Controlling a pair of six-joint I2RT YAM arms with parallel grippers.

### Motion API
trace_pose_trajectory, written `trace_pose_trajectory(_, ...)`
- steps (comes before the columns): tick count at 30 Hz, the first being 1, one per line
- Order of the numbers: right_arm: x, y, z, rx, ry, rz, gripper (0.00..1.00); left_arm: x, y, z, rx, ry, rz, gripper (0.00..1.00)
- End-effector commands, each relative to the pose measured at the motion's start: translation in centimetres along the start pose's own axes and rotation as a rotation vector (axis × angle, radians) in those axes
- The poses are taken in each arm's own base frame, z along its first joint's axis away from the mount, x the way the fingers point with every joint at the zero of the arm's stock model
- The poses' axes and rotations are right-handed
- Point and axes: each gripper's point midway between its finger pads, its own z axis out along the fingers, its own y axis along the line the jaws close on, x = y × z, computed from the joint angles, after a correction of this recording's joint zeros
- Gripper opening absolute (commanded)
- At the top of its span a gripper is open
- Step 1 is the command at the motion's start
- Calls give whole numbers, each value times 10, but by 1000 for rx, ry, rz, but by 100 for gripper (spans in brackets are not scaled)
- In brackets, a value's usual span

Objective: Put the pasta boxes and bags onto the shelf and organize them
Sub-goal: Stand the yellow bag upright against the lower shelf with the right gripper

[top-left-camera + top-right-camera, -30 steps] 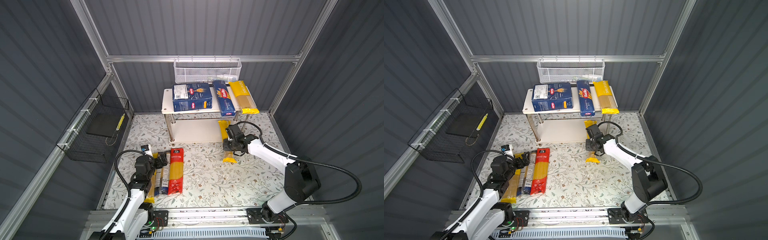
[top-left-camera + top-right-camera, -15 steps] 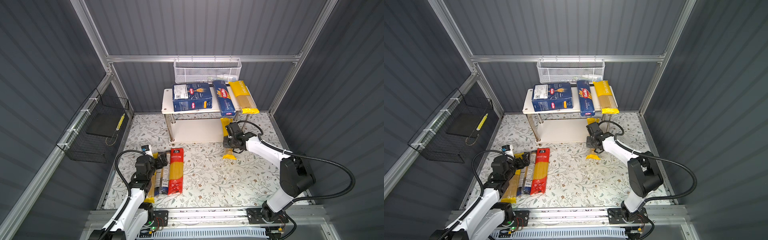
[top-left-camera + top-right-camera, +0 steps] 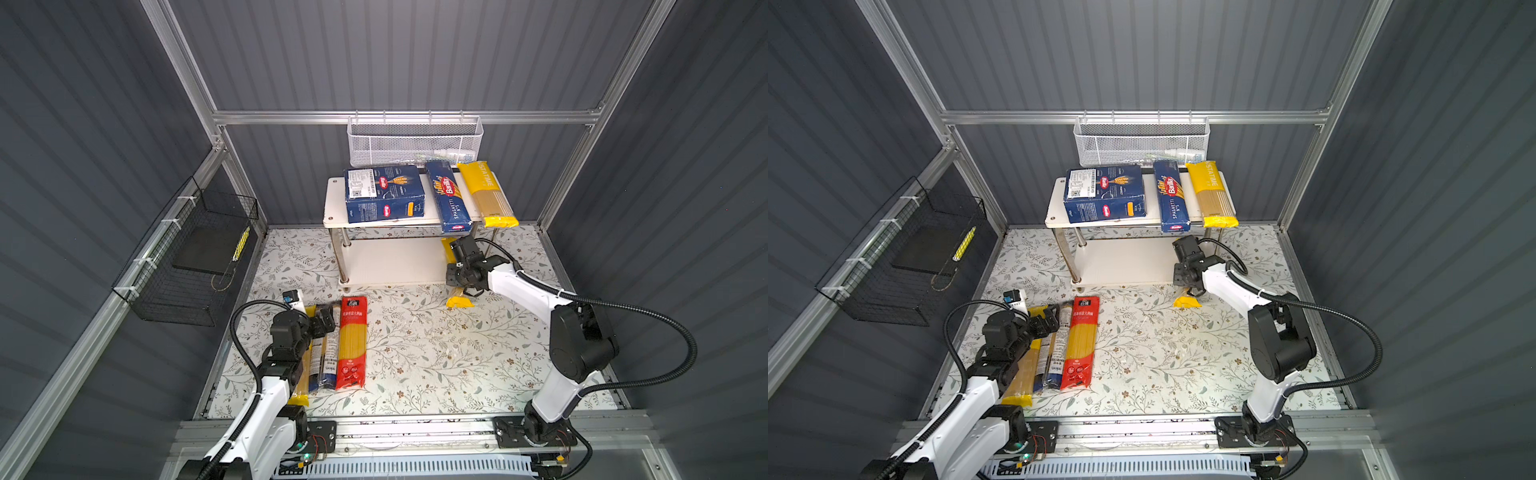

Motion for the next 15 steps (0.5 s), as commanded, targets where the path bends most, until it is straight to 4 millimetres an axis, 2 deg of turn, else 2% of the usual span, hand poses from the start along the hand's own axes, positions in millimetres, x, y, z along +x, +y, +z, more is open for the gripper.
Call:
trace_pose_trajectory(1,-45,-4,-10,14,-129,56,39,-12,-1,-2,-2,-22,16,100)
trace_pose_trajectory(8,-48,-6,-12,20,-139,69,50,-12,-1,-1,-3,-19,17,100)
trace_pose_trajectory(15,-21,-16,-19,28,-82,82,59,-12,-1,-2,-2,-21,17,100)
